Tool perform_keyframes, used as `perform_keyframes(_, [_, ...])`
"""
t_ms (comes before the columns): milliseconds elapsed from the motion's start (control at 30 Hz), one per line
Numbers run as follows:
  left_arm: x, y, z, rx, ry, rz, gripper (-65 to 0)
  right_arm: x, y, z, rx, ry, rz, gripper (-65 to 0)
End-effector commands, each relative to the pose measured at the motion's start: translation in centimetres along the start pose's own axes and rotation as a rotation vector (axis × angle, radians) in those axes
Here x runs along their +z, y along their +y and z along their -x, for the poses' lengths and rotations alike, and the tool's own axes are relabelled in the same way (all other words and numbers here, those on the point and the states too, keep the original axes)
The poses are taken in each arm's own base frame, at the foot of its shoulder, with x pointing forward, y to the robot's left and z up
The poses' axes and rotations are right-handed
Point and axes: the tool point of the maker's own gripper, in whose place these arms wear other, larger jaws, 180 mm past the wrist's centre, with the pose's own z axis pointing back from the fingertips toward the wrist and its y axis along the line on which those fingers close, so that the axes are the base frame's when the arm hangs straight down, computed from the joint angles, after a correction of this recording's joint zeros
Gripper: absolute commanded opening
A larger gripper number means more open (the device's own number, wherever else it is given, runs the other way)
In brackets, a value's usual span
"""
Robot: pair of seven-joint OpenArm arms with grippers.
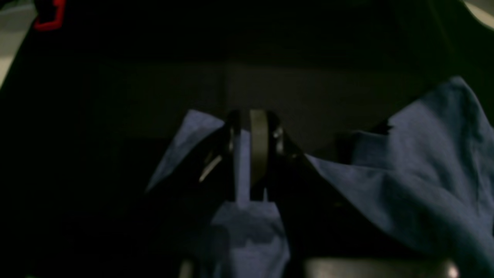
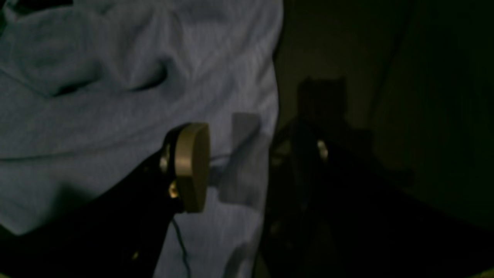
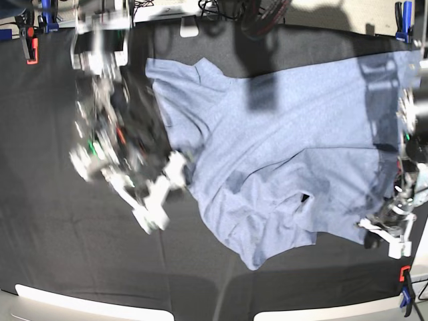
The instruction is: Layout the t-shirt on the table in an organized manner, then fold the t-shirt properly
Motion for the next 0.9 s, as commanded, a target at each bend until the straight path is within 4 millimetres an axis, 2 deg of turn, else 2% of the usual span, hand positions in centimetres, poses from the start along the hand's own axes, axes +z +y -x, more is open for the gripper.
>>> perform_keyframes(0, [-0.5,-0.1,-3.7,-0.016,-0.087,0.002,-60.9,0.3,-0.3,-2.9,0.024,-0.073,0.0,-32.5])
perform_keyframes(133, [-1.3,-3.3,-3.6,-0.066,-0.072,0.056,-53.3,-0.1,-0.9,-5.1,0.037,-0.096,0.003,-32.5])
perform_keyframes(267, [-2.3,-6.6,-2.6,-0.077,-0.027,0.109,-52.9,0.0,-1.3,-5.7,0.046,-0.108,0.02,-32.5])
perform_keyframes(367, [-2.7,-8.1,-2.6,-0.023,-0.036,0.13,-52.9,0.0,-1.5,-5.6,0.051,-0.107,0.029,-32.5])
perform_keyframes(533, [-2.5,-9.0,-1.8,-0.016,-0.025,0.148,-54.0,0.0,-1.7,-5.7,0.057,-0.111,0.04,-32.5])
perform_keyframes(700, [-0.2,-10.5,-1.1,-0.074,-0.088,0.166,-54.0,0.0,-1.6,-5.9,0.056,-0.12,0.038,-32.5])
perform_keyframes(867, [3.1,-8.2,-2.0,-0.14,-0.183,-0.067,-54.0,0.0,-1.7,-5.9,0.057,-0.119,0.038,-32.5])
